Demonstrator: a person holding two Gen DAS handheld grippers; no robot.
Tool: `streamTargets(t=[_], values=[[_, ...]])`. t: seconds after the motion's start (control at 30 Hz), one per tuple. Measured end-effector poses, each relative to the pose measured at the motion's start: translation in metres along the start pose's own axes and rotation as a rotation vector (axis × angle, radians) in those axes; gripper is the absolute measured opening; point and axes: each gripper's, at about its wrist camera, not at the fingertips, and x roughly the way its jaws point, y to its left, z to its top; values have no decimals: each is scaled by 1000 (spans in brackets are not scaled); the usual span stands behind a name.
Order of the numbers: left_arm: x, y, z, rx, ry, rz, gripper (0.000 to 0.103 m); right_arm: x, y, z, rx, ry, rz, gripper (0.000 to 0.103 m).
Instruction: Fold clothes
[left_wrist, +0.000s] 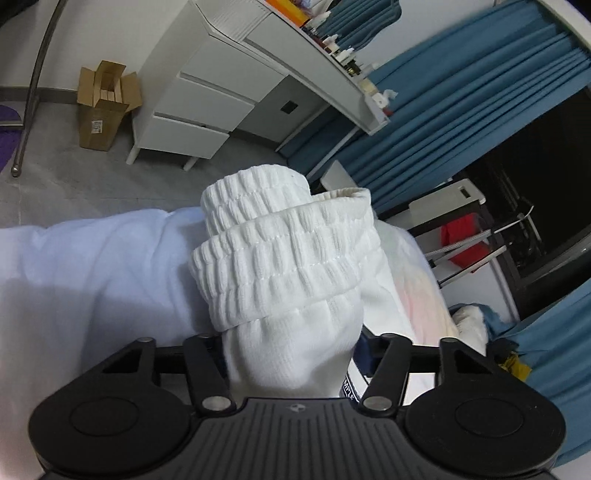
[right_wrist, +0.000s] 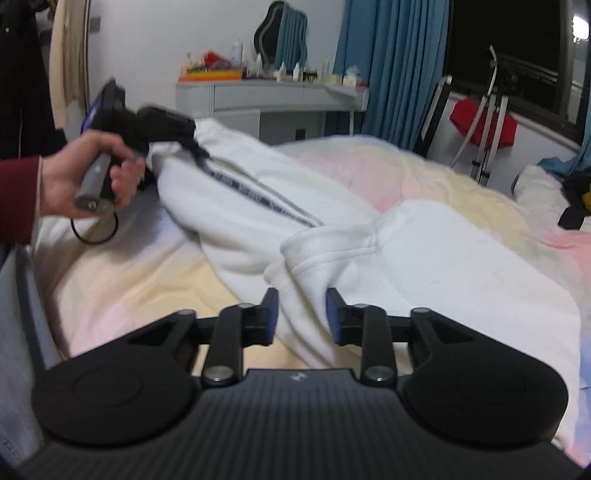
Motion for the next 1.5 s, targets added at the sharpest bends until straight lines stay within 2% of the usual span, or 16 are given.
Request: streamTargets(t=[0.13,0.3,0.37,0.5,0.6,0.7,0.8,0.83,0.93,1.03,1.1,1.2,1.33,1.4,1.5], values=[[3,-8,-2,19,-5,-10,45,13,0,-5,3,41,13,34],[-11,-13,-8,89,-39,-50,26,-7,-9,7,69,-4,39,35],[-18,-24,-11,145,-63,-61,24,-26,-15,15,103,-57,51,34],[-27,-38,-18,194,-88,-63,22,-59,-26,25,161,-161,94,32],[-34,-51,-26,245,-114,-52,20,-61,-34,21,199,-206,25,32],[-45,-68,-36,301,-137,-73,19,-35,-43,9,237,-134,-75,32],[-65,-92,-49,377,-193,-101,19,9,-51,-8,276,58,-153,33],[-71,-100,-53,403,-212,-111,19,18,-53,-12,281,91,-150,33],[-97,-140,-77,492,-268,-171,19,24,-59,-11,316,97,-140,32],[-116,-199,-106,544,-283,-259,19,2,-79,-6,416,16,-126,32],[-124,-241,-128,582,-285,-311,19,-15,-97,-9,488,-26,-160,32],[-129,-303,-177,667,-281,-373,19,-43,-131,-21,604,-78,-239,32],[-127,-362,-264,822,-254,-437,19,-76,-177,-42,780,-151,-321,34],[-117,-374,-318,928,-207,-445,20,-90,-201,-58,889,-192,-338,34],[-106,-368,-356,1035,-171,-430,20,-109,-235,-84,1065,-256,-330,34]])
